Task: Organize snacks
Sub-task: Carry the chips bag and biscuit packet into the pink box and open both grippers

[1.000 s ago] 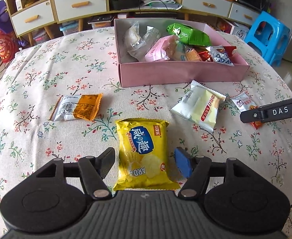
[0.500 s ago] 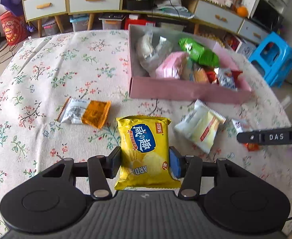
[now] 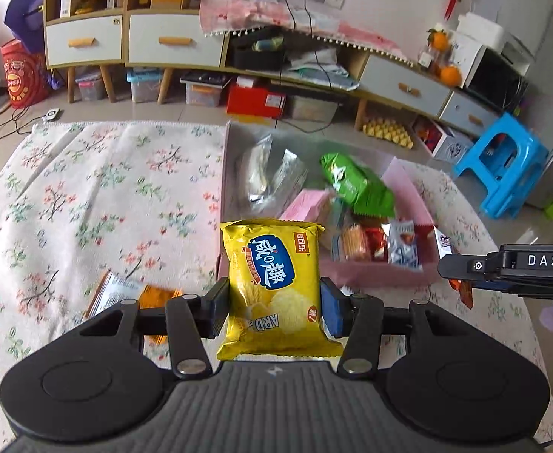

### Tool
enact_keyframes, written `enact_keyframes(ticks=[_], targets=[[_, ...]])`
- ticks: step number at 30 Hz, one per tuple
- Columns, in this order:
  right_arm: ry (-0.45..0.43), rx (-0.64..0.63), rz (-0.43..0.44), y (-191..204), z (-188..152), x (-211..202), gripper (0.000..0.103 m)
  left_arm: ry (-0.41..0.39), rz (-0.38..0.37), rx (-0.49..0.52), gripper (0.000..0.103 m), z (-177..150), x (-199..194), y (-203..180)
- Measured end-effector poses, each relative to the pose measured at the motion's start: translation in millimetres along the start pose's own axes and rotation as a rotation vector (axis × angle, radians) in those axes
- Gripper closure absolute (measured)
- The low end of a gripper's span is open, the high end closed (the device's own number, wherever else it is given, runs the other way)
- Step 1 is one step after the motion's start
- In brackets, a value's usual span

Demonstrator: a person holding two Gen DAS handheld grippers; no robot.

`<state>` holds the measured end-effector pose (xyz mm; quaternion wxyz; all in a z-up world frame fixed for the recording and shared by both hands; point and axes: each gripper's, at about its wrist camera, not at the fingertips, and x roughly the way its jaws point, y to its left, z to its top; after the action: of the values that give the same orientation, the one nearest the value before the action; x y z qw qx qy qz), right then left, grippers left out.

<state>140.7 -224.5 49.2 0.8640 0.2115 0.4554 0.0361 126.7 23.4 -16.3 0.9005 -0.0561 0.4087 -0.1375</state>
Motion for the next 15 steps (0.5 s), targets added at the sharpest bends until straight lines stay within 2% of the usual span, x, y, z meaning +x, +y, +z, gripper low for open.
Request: enact_keyframes(ticks=[7, 12, 15], targets=[[-0.115, 0.086, 0.032, -17, 25, 19, 0.062, -0.014, -0.013, 0.031, 0.057, 24, 30, -10], [-0.154, 0.185, 0.078, -33, 34, 32, 0.062, -0.035, -0.031, 0.061, 0.057, 47, 57, -27], [-0.174, 0.209, 0.084, -38, 38, 39, 0.061, -0.026, -0.014, 0.070, 0.057, 55, 71, -33]])
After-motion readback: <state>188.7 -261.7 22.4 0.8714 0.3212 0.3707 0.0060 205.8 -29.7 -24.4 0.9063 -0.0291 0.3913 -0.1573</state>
